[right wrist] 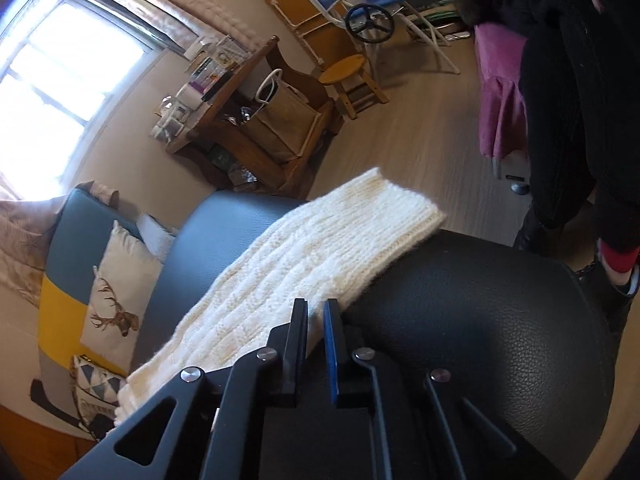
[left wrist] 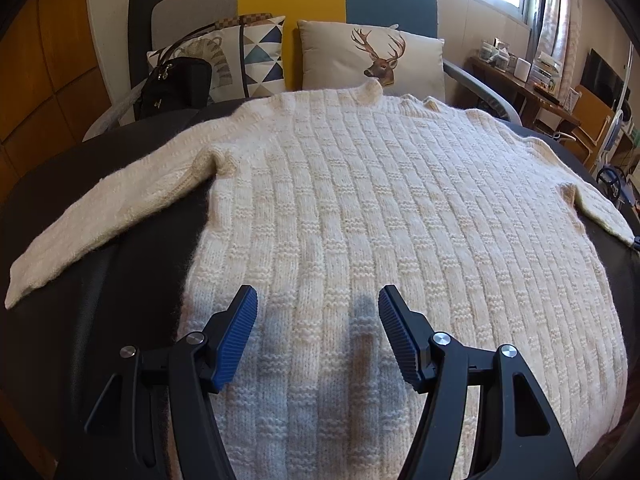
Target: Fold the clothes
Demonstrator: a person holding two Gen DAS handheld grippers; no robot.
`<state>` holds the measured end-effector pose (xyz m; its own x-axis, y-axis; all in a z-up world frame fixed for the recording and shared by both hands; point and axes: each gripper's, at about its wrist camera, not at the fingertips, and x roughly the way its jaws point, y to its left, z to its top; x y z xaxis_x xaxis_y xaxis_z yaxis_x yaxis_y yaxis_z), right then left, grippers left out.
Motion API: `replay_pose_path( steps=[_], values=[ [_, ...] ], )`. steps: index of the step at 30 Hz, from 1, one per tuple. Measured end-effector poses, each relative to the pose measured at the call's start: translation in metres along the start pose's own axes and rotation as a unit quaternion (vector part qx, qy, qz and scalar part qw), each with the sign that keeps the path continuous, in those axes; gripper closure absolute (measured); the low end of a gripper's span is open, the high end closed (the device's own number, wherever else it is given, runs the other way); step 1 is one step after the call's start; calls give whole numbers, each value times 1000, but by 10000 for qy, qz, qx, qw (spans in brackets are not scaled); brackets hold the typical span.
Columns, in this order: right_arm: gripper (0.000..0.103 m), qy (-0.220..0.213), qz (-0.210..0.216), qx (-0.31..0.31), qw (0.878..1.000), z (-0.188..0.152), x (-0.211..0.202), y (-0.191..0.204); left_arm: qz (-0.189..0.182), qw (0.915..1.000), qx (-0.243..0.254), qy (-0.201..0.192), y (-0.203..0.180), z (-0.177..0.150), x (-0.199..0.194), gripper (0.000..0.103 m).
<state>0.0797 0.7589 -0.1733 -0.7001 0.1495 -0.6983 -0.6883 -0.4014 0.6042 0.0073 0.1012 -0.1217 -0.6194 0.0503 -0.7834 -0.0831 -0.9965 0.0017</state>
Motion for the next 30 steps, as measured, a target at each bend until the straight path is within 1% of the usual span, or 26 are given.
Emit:
replay_pose_path(
  steps=[1, 2, 3, 4, 5, 6, 9, 11, 14, 15, 16, 17, 19, 21, 23, 24, 25, 26, 27, 28, 29, 30],
  values=[
    [96, 3, 6, 71, 10000, 0, -1, -1, -4, 10000, -16, -7, 1, 0, 0, 37],
    [95, 91, 110, 215, 9997, 0, 1, -4, -10, 10000, -41, -11, 2, 1, -1, 37],
    [90, 184, 211, 382, 9989, 0, 2, -7, -17, 10000, -66, -16, 3, 1, -1, 37],
    [77, 192, 172, 486, 9985, 0, 1, -9, -28, 10000, -88, -17, 4, 1, -1, 37],
    [73, 200, 133, 589, 9980, 0, 0, -11, -40, 9999, -109, -17, 5, 2, -2, 37],
    [76, 208, 94, 692, 9973, 0, -1, -12, -53, 9999, -130, -18, 5, 2, -2, 37],
    [75, 234, -30, 961, 9951, 0, -3, -17, -63, 9999, -123, -55, 6, 3, -4, 37],
    [74, 260, -158, 835, 9960, 2, -4, -15, -93, 9999, -124, -64, 6, 3, -4, 37],
    [74, 217, -257, 821, 9961, 7, 0, -15, -107, 9998, -152, -37, 8, 2, -2, 37],
    [70, 184, -276, 828, 9960, 9, 2, -13, -105, 9998, -153, -17, 8, 1, -1, 37],
    [64, 148, -252, 810, 9963, 11, 4, -11, -99, 9998, -152, 0, 8, 0, 0, 37],
    [61, 117, -233, 792, 9965, 13, 7, -9, -84, 9998, -155, 14, 9, -1, 0, 37],
    [50, 86, -241, 722, 9971, 17, 11, -5, -71, 9998, -198, 52, 11, -2, 2, 37],
    [46, 99, -370, 454, 9982, 18, 14, 4, -81, 9996, -256, 81, 12, -2, 4, 37],
    [45, 156, -713, -148, 9972, 16, 20, 21, -91, 9995, -303, 99, 14, -2, 5, 37],
    [45, 186, -878, -483, 9948, 15, 22, 29, -99, 9994, -304, 103, 14, -1, 5, 37],
    [48, 203, -1010, -757, 9918, 13, 25, 34, -109, 9994, -301, 108, 14, -1, 6, 37],
    [51, 179, -1086, -851, 9903, 12, 25, 36, -112, 9995, -288, 104, 13, 0, 6, 37],
    [68, 135, -1093, -816, 9906, 13, 25, 34, -112, 9995, -270, 96, 12, 0, 5, 37],
    [91, 137, -1054, -720, 9917, 14, 25, 30, -113, 9996, -249, 89, 12, 0, 4, 37],
    [95, 134, -1010, -643, 9927, 15, 24, 27, -114, 9996, -229, 81, 11, 0, 3, 37],
    [95, 115, -967, -659, 9931, 14, 24, 26, -108, 9997, -206, 73, 10, 1, 3, 37]
  ],
)
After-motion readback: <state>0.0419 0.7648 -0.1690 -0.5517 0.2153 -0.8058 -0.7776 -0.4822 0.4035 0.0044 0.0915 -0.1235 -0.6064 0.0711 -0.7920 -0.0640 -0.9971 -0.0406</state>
